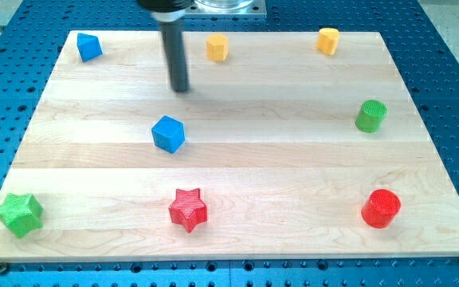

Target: Move the hexagon to the bottom right of the triangle

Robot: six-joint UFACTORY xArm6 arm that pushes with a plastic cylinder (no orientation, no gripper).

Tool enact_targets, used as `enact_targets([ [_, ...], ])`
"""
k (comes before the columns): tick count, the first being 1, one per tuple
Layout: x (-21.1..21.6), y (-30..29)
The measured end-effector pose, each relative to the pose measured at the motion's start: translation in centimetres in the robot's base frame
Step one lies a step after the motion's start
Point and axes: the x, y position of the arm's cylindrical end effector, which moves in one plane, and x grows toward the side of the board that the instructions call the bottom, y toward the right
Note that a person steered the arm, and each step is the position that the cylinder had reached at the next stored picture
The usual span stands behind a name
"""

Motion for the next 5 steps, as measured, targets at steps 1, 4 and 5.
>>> enact_targets([
  [1,-5.9,5.4],
  [4,-7.5,1.2],
  [5,-1.7,-7.4],
])
